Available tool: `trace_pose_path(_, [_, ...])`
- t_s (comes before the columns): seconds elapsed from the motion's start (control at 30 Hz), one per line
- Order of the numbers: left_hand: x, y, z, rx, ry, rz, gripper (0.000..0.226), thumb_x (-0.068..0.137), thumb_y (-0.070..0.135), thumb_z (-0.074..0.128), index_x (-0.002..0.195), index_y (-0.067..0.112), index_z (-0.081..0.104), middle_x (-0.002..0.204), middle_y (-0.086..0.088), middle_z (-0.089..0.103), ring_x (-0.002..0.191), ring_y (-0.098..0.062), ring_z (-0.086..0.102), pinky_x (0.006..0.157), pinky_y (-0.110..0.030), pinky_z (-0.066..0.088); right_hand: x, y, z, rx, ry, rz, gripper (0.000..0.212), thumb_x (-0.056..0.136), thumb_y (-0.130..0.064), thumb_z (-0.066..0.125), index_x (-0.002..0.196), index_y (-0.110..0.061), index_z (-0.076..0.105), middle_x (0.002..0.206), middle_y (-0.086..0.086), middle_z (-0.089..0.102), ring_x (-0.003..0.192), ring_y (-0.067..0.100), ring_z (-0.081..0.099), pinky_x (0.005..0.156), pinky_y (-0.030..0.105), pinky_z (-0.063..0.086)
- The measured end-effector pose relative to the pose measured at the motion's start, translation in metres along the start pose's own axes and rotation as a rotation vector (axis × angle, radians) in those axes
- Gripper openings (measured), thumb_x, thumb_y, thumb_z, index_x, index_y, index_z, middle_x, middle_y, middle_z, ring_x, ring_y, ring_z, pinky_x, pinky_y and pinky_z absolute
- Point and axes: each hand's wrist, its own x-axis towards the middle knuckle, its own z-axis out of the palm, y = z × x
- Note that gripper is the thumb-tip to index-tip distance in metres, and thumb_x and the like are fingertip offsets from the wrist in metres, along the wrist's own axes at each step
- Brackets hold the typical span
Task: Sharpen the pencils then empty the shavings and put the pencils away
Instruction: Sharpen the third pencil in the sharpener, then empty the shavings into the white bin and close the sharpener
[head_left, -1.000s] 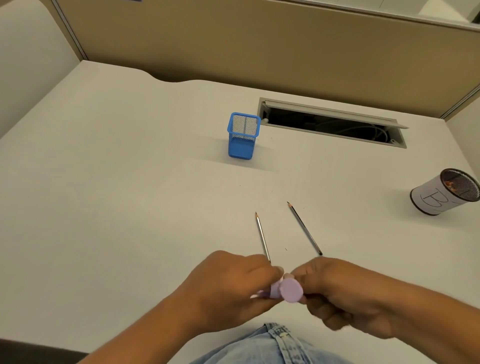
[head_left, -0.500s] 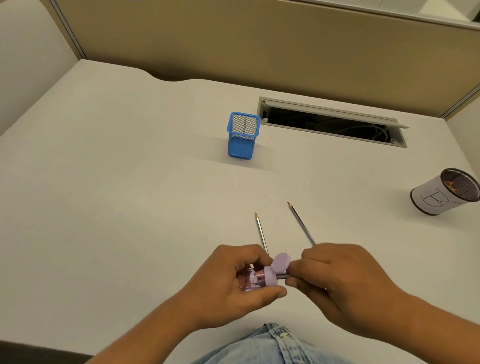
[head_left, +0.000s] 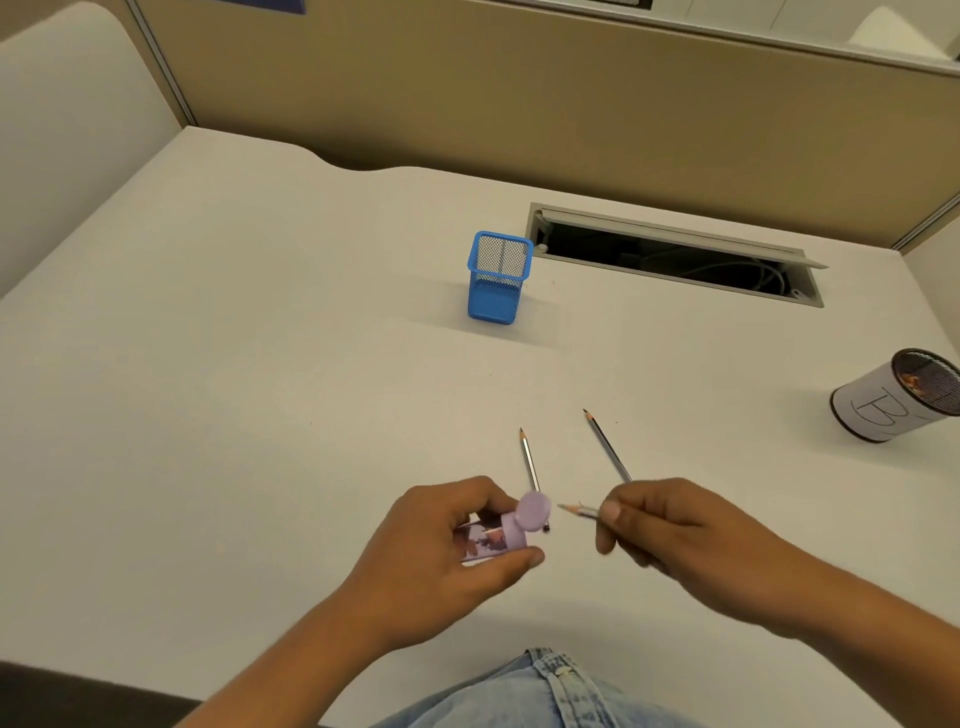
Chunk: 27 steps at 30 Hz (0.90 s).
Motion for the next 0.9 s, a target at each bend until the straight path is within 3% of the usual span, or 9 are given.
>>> trace_pose_path(0.1, [-0.003,-0.002,-0.002,-0.039,0.032,-0.052,0.015,0.076,0.034,0.081,0.08,0.028,0.067,0.071,0.019,0.065,0.057,-0.003,0.056,0.056,-0.01,0.041,0.024,0.02,0.004,0.004,0.197,0.038,0.027,0.097,-0.023,0.054,0.078,-0.022,0.073,0.066,-0.01,0.061,0.058,0.007,0.05,0.053,0.016,0.038])
trace_pose_path(0.2, [-0.005,-0.002,0.0,-0.078,0.036,-0.074,0.015,0.076,0.032,0.081,0.078,0.027,0.067,0.068,0.018,0.065,0.055,-0.003,0.054,0.056,-0.011,0.042,0.052,0.043,0.014,-0.098,0.382,0.082,0.014,0.089,-0.024,0.063,0.078,-0.026,0.071,0.071,-0.012,0.063,0.049,0.002,0.051,0.049,0.016,0.041])
trace_pose_path(0.3, [-0.007,-0.003,0.002,-0.1,0.031,-0.092,0.015,0.076,0.031,0.081,0.078,0.026,0.067,0.067,0.017,0.064,0.055,-0.004,0.054,0.057,-0.012,0.043,0.074,0.058,0.025,-0.197,0.49,0.135,0.005,0.084,-0.031,0.067,0.08,-0.033,0.07,0.087,-0.013,0.069,0.068,0.007,0.062,0.061,0.024,0.047])
trace_pose_path(0.47, [-0.01,-0.005,0.004,-0.11,0.029,-0.108,0.014,0.076,0.034,0.08,0.078,0.03,0.067,0.069,0.016,0.065,0.057,-0.005,0.055,0.057,-0.015,0.046,0.094,0.067,0.032,-0.276,0.536,0.172,0.012,0.083,-0.026,0.067,0.092,-0.025,0.075,0.079,-0.011,0.072,0.079,0.015,0.067,0.071,0.025,0.05])
trace_pose_path(0.77, [-0.011,-0.006,0.007,-0.116,0.029,-0.109,0.016,0.075,0.038,0.08,0.079,0.032,0.066,0.07,0.016,0.065,0.057,-0.006,0.057,0.057,-0.014,0.046,0.106,0.073,0.031,-0.309,0.535,0.182,0.004,0.081,-0.026,0.071,0.084,-0.025,0.069,0.075,-0.009,0.07,0.078,0.018,0.067,0.072,0.027,0.052])
trace_pose_path(0.9, [-0.011,-0.007,0.008,-0.13,0.036,-0.108,0.021,0.07,0.049,0.077,0.079,0.033,0.066,0.07,0.015,0.065,0.059,-0.008,0.058,0.059,-0.018,0.05,0.11,0.077,0.031,-0.297,0.529,0.185,0.006,0.08,-0.026,0.072,0.08,-0.025,0.067,0.075,-0.007,0.07,0.077,0.018,0.066,0.072,0.029,0.054])
